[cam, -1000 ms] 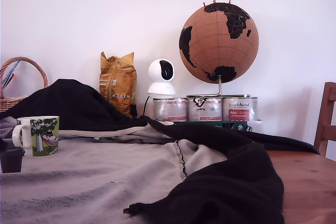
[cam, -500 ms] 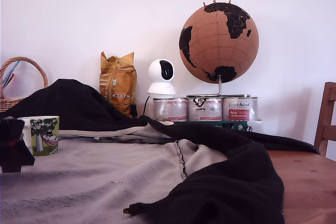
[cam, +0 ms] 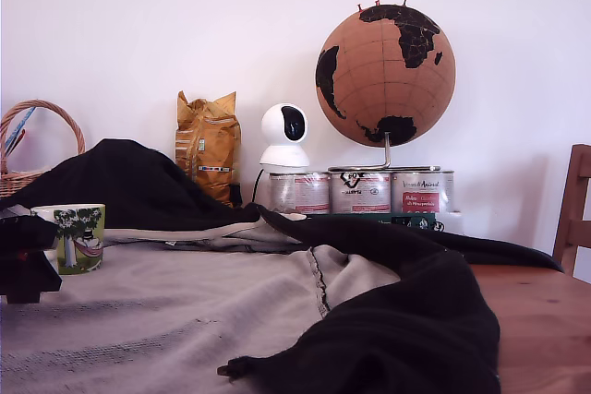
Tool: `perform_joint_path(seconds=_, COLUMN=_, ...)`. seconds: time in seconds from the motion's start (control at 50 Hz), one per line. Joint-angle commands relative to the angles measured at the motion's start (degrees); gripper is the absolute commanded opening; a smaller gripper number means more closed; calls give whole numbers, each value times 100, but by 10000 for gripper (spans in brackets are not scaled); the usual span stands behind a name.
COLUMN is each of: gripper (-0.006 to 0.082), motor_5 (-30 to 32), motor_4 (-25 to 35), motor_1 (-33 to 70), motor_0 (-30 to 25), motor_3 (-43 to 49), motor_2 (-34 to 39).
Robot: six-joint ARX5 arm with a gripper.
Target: Pick the grey coffee capsule and place it inside the green coffee cup
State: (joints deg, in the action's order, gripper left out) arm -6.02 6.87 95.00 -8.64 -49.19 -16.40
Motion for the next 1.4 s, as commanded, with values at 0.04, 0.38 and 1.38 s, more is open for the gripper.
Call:
perform_joint_path(seconds=0.04, gripper=123, motor_5=-203, motor_4=245, motor_1=24, motor_0=-28, motor_3=-354, motor_2=-179)
perform_joint_path(seconds=0.38, gripper=124, motor_5=-437, motor_4=638, motor_1=24, motor_0=-90, motor_3=-557, motor_2=-1368)
perform_joint_path(seconds=1.38, gripper=591, motor_5=656, motor_4=636, motor_1=428, motor_0=826, motor_3=1191, motor_2=-2981)
